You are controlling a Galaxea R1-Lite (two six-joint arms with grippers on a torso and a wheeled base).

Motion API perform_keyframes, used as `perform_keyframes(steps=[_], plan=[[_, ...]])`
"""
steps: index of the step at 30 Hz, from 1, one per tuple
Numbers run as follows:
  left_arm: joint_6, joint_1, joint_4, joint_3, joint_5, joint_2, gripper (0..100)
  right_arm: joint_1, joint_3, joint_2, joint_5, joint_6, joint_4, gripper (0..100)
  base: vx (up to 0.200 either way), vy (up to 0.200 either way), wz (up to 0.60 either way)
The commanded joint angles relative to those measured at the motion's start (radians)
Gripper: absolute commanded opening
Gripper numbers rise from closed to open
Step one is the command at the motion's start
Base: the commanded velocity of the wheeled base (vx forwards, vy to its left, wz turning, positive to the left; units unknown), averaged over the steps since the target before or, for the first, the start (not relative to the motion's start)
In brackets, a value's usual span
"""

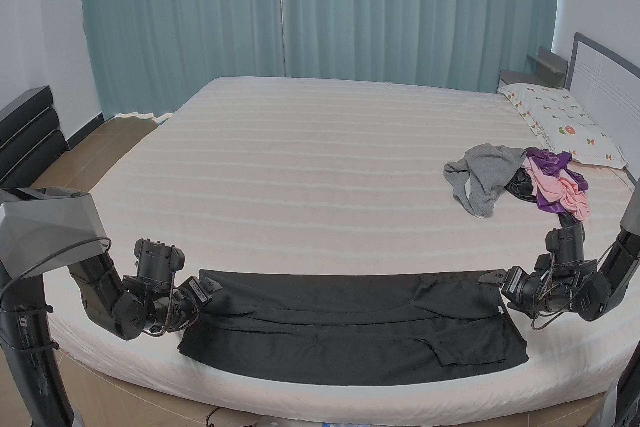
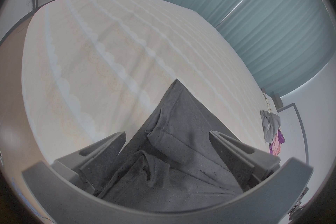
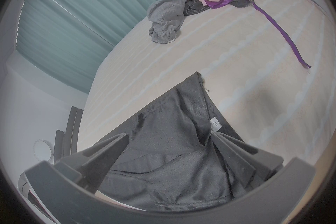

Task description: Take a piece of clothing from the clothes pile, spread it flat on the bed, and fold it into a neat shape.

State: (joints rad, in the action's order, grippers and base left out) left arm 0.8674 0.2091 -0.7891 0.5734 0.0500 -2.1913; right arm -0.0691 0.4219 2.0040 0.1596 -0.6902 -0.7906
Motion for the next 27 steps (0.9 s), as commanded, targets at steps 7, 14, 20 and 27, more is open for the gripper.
perform_keyframes(steps=[7, 14, 20, 27], plan=[[-0.001, 0.004, -0.004, 0.052, 0.005, -0.061, 0, -0.023, -0.022, -0.033, -0.002, 0.001, -0.001, 100, 0.0, 0.0, 0.0], [-0.001, -0.016, -0.004, 0.086, 0.037, -0.073, 0, -0.034, -0.029, -0.034, -0.008, 0.0, -0.002, 100, 0.0, 0.0, 0.0], [-0.001, -0.016, -0.002, 0.071, 0.064, -0.007, 0, -0.069, -0.048, -0.037, -0.061, -0.003, -0.002, 100, 0.0, 0.0, 0.0], [0.004, -0.013, -0.004, 0.074, 0.065, 0.008, 0, -0.063, -0.041, -0.021, -0.074, -0.005, -0.002, 100, 0.0, 0.0, 0.0]])
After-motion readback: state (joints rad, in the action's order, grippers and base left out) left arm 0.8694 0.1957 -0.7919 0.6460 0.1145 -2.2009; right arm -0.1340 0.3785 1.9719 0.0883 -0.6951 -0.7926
